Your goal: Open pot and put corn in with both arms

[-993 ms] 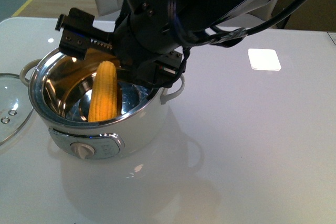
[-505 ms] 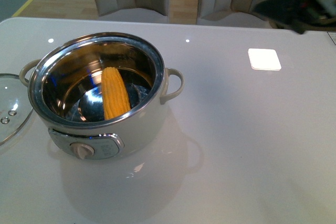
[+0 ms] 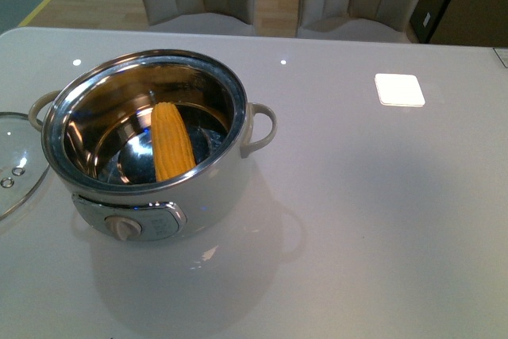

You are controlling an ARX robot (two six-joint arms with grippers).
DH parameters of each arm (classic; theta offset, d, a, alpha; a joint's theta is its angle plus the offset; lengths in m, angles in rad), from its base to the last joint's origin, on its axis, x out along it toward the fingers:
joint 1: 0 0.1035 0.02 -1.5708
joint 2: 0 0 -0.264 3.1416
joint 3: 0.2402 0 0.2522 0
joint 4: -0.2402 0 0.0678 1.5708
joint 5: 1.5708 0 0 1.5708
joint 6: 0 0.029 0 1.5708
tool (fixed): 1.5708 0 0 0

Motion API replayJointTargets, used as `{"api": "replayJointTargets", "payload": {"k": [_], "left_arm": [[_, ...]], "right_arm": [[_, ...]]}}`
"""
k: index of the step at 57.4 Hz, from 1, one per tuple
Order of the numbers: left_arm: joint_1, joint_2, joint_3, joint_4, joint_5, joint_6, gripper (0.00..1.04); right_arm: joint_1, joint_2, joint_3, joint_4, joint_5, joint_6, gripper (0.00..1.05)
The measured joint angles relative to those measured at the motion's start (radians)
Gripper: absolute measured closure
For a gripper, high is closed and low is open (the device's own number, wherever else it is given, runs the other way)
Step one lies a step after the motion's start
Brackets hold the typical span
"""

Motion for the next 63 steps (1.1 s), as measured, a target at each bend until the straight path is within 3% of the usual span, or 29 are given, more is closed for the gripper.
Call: {"api": "replayJointTargets", "payload": {"k": [4, 9, 20, 24, 28, 45, 51, 63], "left_arm": [[0.0, 0.0, 0.0, 0.0, 0.0, 0.0, 0.07], [0.0, 0.0, 0.0, 0.0, 0.0, 0.0, 0.07], [0.0, 0.0, 0.0, 0.0, 0.0, 0.0, 0.07], [0.0, 0.0, 0.0, 0.0, 0.0, 0.0, 0.07], [0.0, 0.0, 0.0, 0.0, 0.0, 0.0, 0.07], [0.0, 0.0, 0.0, 0.0, 0.0, 0.0, 0.07], [0.0, 0.0, 0.0, 0.0, 0.0, 0.0, 0.07], [0.0, 0.0, 0.0, 0.0, 0.0, 0.0, 0.07]], "right_arm": [[-0.006, 0.002, -0.096, 0.23, 0.023, -0.05, 0.3], [-0.02, -0.05, -0.158, 0.339, 0.015, -0.086, 0.45], [-0.051, -0.16, -0.248, 0.319, -0.01, -0.104, 0.78], [-0.092, -0.205, -0.272, 0.299, -0.077, -0.11, 0.91], [-0.119, -0.25, -0.291, 0.278, -0.081, -0.113, 1.03], [-0.127, -0.425, -0.353, 0.165, -0.086, -0.114, 1.03], [-0.127, -0.446, -0.392, 0.192, -0.087, -0.114, 1.03], [-0.127, -0.581, -0.392, 0.067, -0.088, -0.115, 1.03]]}}
